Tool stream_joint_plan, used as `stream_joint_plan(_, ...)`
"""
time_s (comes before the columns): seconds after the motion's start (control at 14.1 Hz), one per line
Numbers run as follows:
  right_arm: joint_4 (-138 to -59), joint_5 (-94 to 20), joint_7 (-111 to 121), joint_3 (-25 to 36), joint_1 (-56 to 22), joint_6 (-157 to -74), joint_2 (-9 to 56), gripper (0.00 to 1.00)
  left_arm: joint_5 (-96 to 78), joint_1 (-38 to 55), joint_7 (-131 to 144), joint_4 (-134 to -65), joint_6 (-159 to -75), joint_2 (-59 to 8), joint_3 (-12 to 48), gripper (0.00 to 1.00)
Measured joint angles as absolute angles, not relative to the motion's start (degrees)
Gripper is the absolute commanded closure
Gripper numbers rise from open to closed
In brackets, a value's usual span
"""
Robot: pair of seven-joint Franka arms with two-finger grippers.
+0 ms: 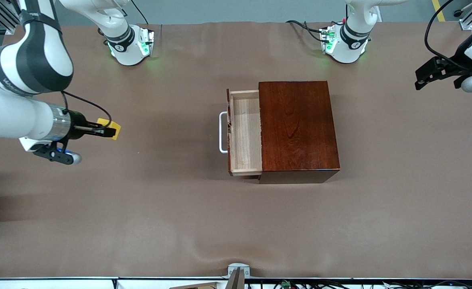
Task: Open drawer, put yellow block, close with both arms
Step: 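Lift the yellow cube with the right gripper and carry it over the drawer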
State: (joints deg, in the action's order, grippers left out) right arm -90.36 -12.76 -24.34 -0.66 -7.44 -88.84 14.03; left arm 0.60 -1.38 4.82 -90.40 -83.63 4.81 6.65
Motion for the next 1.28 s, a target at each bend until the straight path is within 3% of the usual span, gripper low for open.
stream_joint_plan(0.85, -90.69, -14.05, -62.83, -0.83, -23.54, -90.74, 14.42, 1.0, 0.41, -1.4, 4.82, -90.46, -83.07, 4.81, 7.14, 0.0)
stream_joint_plan(1.28, -90.97, -17.87, -82.04, -0.87, -32.01, -99.78, 18.03, 1.0, 0.54, -1.44, 4.82, -90.39, -80.35, 6.37, 7.14, 0.0)
